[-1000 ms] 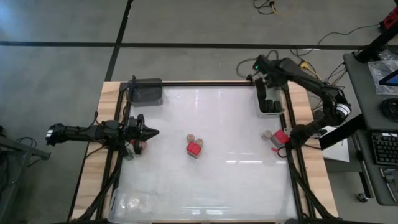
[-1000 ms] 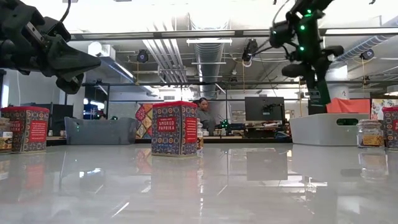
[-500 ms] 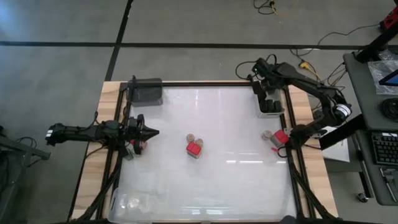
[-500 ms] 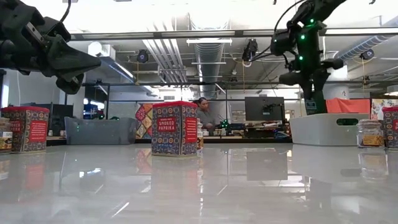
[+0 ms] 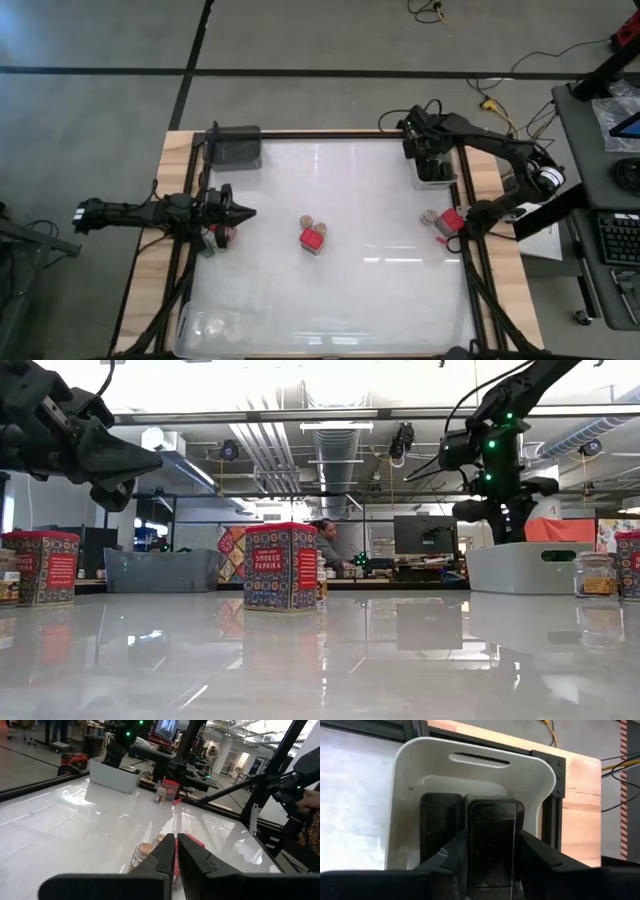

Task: Sort spices by type
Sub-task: Put the black seasoning can into the gray bin

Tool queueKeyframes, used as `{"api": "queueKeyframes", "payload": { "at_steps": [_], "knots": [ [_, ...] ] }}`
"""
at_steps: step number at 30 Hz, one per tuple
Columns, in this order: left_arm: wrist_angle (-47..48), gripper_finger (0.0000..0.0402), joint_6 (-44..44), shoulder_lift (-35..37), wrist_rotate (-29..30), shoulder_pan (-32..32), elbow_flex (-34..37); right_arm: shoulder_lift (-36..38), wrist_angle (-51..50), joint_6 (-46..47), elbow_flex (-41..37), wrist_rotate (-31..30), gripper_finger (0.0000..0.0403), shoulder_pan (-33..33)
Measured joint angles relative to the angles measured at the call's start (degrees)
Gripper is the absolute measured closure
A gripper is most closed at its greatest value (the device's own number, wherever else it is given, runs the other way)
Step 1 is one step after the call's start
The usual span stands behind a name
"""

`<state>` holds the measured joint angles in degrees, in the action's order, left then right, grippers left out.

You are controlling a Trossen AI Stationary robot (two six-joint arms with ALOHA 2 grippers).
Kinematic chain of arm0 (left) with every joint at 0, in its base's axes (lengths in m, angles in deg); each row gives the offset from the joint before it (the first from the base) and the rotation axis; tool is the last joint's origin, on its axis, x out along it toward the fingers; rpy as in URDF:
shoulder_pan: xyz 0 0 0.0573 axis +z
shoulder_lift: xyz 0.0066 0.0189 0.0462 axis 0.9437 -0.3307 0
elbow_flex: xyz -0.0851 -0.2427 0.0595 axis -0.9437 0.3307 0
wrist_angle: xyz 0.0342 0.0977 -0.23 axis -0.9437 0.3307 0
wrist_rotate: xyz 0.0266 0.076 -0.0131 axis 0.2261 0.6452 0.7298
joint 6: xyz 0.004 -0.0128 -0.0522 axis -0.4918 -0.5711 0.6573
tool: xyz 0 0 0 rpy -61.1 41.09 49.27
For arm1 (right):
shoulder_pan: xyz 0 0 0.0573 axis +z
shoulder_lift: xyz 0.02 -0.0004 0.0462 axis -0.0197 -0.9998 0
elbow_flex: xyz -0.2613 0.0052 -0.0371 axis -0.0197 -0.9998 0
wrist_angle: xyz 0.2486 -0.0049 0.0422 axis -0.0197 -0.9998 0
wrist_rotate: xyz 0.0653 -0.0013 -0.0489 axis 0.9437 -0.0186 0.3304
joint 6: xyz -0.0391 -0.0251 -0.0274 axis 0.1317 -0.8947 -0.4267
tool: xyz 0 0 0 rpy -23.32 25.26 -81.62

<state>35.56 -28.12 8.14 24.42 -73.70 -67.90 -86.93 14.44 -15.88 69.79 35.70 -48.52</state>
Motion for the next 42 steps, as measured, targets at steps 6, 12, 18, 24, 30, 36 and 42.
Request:
{"api": "queueKeyframes", "payload": {
  "at_steps": [6, 12, 18, 24, 30, 36, 42],
  "knots": [
    [0.01, 0.0398, 0.0, -0.15, 0.0, -0.01, 0.0, 0.0, 1.55, 1.09, -0.52, -0.88, 0.0281, 0.0],
    [0.01, 0.0398, 0.01, -0.15, 0.0, 0.0, 0.0, 0.0, 1.3, 2.03, -0.71, -0.85, 0.0278, 0.0],
    [0.01, 0.0398, 0.0, -0.15, 0.01, -0.01, 0.01, 0.0, 0.46, 3.69, -1.37, -0.63, 0.0281, 0.26],
    [0.01, 0.0398, 0.0, -0.15, 0.0, 0.01, 0.0, 0.0, 2.2, 4.07, -2.83, -0.93, 0.0277, 0.26],
    [0.01, 0.0398, 0.02, -0.15, 0.0, 0.01, 0.01, 0.02, 3.65, 4.08, -3.58, -0.91, 0.0272, 0.26],
    [0.01, 0.0398, 0.02, -0.15, 0.0, 0.01, 0.0, 0.08, 3.84, 4.1, -4.14, 0.71, 0.0263, 0.24],
    [0.01, 0.0398, 0.01, -0.15, 0.0, 0.01, 0.01, 0.11, 3.73, 5.17, -4.37, 1.54, 0.0261, 0.24]
  ]
}}
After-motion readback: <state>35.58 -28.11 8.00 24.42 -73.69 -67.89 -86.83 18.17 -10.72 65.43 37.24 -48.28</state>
